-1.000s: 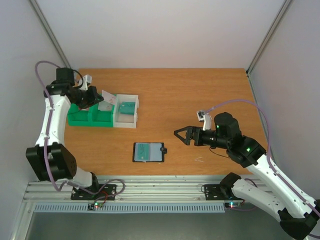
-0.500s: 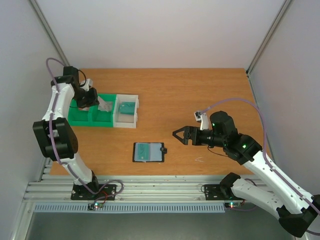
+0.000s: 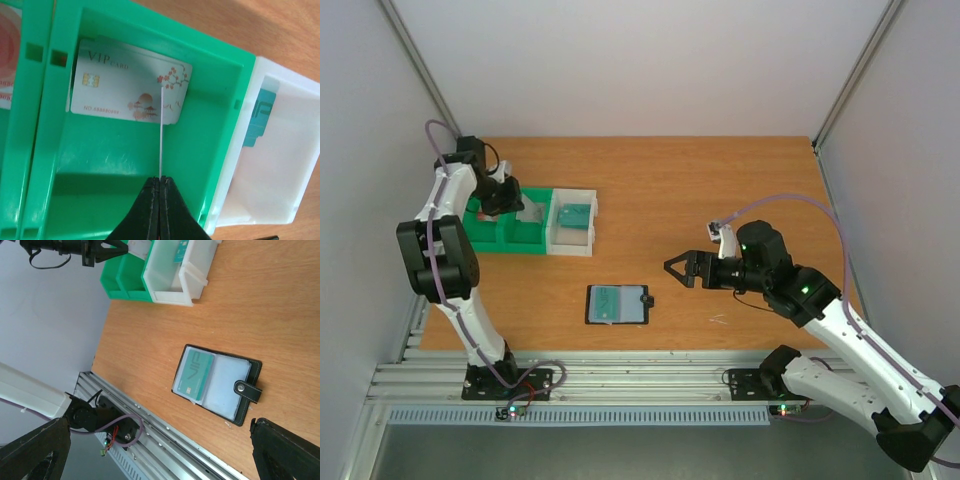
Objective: Take the credit cards out of the card holder
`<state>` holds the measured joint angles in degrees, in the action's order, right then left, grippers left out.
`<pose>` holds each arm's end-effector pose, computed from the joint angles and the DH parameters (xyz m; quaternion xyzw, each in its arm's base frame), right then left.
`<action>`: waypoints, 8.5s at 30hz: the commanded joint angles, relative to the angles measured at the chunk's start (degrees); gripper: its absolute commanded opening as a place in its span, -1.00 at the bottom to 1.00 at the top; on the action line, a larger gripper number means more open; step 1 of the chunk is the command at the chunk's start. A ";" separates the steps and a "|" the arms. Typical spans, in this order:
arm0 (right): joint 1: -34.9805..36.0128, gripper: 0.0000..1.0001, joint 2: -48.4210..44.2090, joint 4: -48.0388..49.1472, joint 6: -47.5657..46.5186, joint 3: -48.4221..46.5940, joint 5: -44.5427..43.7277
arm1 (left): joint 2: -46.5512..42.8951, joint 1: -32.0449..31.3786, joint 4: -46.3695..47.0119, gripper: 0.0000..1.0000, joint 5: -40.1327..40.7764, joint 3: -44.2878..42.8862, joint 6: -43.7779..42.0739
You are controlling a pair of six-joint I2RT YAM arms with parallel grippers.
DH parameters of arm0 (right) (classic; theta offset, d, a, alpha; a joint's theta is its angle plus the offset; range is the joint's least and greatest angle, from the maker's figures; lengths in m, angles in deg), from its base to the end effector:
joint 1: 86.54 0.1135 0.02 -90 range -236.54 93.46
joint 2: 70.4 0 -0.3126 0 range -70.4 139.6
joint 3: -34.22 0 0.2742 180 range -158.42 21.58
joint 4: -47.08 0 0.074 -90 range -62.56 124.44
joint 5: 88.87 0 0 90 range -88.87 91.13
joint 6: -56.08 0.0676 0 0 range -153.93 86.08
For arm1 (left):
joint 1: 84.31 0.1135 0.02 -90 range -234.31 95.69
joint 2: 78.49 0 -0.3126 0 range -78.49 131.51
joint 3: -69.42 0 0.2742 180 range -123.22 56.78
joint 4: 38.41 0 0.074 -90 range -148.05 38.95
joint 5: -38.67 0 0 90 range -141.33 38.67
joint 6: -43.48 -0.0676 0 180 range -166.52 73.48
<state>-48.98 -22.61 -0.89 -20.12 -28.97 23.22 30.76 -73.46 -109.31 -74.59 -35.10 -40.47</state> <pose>0.1347 0.1357 0.3443 -0.2673 0.8234 0.3558 0.3522 0.4274 0.0547 0.2542 -0.1179 0.9649 -0.1947 0.1308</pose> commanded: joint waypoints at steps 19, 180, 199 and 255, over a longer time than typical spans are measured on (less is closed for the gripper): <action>0.05 0.97 2.05 0.66 1.10 -0.61 -0.89 | 1.66 0.22 2.58 -0.31 2.68 -3.63 3.26; 5.42 -0.98 51.90 44.63 13.17 7.64 13.05 | -26.28 -30.31 44.70 -0.97 -9.25 65.26 34.83; 2.16 -0.98 46.11 36.43 9.83 8.37 13.13 | -26.28 -30.33 43.59 -0.96 -9.99 64.32 33.95; 2.15 -0.30 16.89 10.28 -3.16 -4.61 15.21 | -49.87 -31.69 78.45 -0.99 -40.93 61.18 62.49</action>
<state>-46.47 -3.25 24.88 -9.15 -26.41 38.10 -17.02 -104.76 -25.47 -110.68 30.14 28.46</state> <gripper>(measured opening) 0.314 0.014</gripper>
